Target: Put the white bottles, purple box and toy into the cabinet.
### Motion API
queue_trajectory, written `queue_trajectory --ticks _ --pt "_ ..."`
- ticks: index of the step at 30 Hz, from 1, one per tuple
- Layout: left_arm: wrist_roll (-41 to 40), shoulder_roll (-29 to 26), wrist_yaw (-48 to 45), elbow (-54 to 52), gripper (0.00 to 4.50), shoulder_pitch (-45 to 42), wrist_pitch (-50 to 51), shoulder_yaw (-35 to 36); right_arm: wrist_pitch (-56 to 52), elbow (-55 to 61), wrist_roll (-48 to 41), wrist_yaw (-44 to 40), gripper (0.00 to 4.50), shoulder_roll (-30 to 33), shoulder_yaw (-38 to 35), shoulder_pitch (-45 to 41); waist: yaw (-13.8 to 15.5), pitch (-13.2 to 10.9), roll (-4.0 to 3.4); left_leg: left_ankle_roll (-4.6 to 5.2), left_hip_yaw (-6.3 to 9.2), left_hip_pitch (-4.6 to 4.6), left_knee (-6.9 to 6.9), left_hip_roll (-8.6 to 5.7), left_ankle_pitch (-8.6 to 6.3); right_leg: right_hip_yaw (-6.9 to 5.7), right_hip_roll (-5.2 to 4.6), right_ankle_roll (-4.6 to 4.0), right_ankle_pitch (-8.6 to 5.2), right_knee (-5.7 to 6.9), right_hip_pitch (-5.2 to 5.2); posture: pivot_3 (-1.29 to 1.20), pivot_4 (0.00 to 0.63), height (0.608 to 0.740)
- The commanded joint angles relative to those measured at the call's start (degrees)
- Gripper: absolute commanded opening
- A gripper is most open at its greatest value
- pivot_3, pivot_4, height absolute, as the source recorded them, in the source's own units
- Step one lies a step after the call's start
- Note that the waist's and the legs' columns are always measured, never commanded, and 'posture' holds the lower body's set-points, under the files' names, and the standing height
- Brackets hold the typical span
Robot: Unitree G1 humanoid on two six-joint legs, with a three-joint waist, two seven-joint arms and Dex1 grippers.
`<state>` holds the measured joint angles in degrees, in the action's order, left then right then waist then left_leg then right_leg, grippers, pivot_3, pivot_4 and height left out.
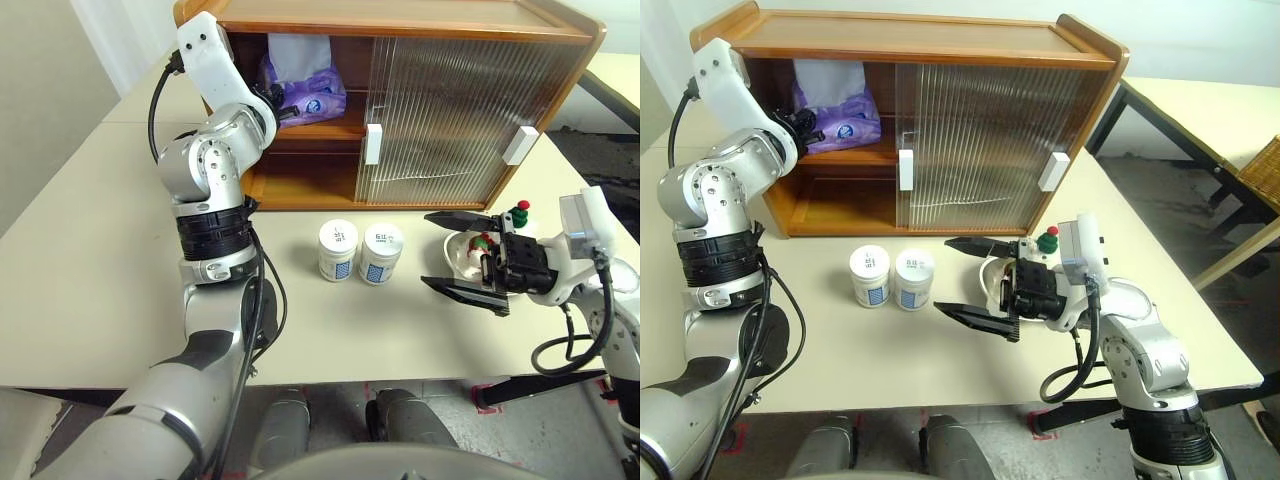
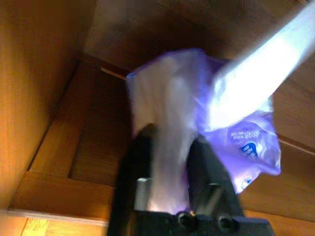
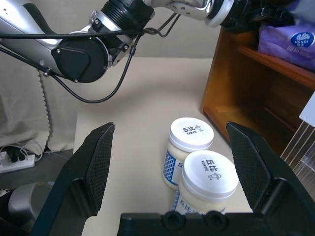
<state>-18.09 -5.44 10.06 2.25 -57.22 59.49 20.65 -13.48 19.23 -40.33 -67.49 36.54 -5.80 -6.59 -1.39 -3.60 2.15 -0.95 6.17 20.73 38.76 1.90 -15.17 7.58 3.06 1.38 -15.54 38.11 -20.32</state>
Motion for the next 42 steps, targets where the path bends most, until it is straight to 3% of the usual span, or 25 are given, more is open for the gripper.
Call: queue_trajectory --ticks 1,6,16,19,23,30,42 --pt "-0.49 0.34 0.05 -0.27 2.59 -0.96 0.91 -0.54 -0.03 0.74 -0.19 0.07 4.5 0.1 -0.22 0.16 -0.07 0.0 0.0 0.0 0.0 0.0 0.0 0.0 0.0 0.0 0.0 0.01 0.01 0.0 0.0 -0.12 0.054 0.74" --pt "-1.75 -0.06 0.21 -5.61 4.36 -0.45 5.12 0.2 -0.67 0.99 -0.06 0.68 4.5 -0.06 0.56 -0.94 -0.18 0.0 0.0 0.02 -0.02 0.07 0.02 -0.01 -0.01 0.0 0.0 0.02 0.01 -0.01 -0.03 -0.11 0.051 0.74" --pt "-5.54 -5.75 -4.98 -22.6 4.47 6.18 21.81 0.39 0.49 -1.03 0.49 -0.8 4.5 -0.41 0.85 -1.0 -0.27 0.0 0.0 0.21 -0.17 0.14 0.0 -0.02 -0.18 0.07 0.0 -0.37 0.14 -0.04 -0.1 -0.09 0.056 0.74" --pt "-7.78 -11.34 -11.57 -26.84 3.81 12.06 20.9 -3.38 0.05 -0.97 0.33 -0.87 4.5 -0.42 1.04 -1.54 -0.21 0.01 -0.01 0.19 -0.17 0.13 0.0 -0.02 -0.21 0.12 0.0 -0.4 0.13 -0.04 -0.11 -0.09 0.058 0.74" --pt "-10.46 -13.56 -17.7 -29.63 2.44 17.1 17.16 -5.08 -0.81 -0.55 0.1 -0.56 4.5 -0.29 1.32 -2.28 0.21 0.01 0.0 0.14 -0.14 0.11 0.0 -0.02 -0.24 0.14 0.0 -0.46 0.13 -0.01 -0.15 -0.08 0.06 0.74" --pt "-2.52 -20.72 -22.61 -26.99 0.04 22.42 -0.6 -15.45 -2.1 -0.01 0.0 -0.09 4.5 -0.27 1.71 -3.26 0.51 0.01 0.0 0.13 -0.11 0.05 0.02 -0.01 -0.27 0.18 -0.01 -0.57 0.21 0.02 -0.14 -0.08 0.06 0.74" --pt "4.18 -16.53 -22.36 -15.51 0.04 21.56 -14.04 -19.99 -0.67 -0.91 0.51 -1.24 4.5 -0.18 0.87 -1.74 0.18 0.02 -0.02 0.14 -0.11 0.13 -0.01 -0.01 -0.28 0.18 -0.01 -0.57 0.21 0.01 -0.21 -0.1 0.052 0.74"
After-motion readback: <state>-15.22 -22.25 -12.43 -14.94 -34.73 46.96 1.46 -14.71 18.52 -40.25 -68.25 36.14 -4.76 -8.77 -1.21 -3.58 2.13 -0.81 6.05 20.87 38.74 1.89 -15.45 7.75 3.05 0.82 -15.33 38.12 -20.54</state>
